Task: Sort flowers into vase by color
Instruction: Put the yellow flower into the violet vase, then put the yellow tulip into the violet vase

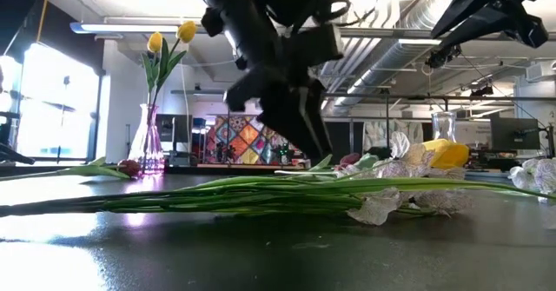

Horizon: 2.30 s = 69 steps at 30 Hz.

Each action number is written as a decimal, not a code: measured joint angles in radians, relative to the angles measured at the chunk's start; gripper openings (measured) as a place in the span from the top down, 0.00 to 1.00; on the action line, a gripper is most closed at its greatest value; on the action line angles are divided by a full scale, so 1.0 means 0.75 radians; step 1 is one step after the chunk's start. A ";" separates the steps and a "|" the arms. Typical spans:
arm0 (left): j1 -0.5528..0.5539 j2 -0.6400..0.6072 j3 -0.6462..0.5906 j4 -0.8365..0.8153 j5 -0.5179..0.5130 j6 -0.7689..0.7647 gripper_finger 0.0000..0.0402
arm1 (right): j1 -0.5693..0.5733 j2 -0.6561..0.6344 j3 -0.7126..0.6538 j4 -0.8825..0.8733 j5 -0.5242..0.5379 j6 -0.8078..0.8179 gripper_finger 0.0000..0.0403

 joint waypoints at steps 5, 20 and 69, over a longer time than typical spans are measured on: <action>0.015 0.021 -0.001 0.059 -0.009 0.063 0.62 | -0.018 0.000 0.000 0.014 -0.017 0.030 0.79; 0.019 0.118 0.002 0.158 -0.004 0.209 0.68 | -0.018 0.005 0.000 0.050 -0.080 0.048 0.79; 0.401 -0.905 -0.789 1.665 -0.053 -0.944 1.00 | -0.018 -0.003 0.000 -0.182 0.069 0.237 0.79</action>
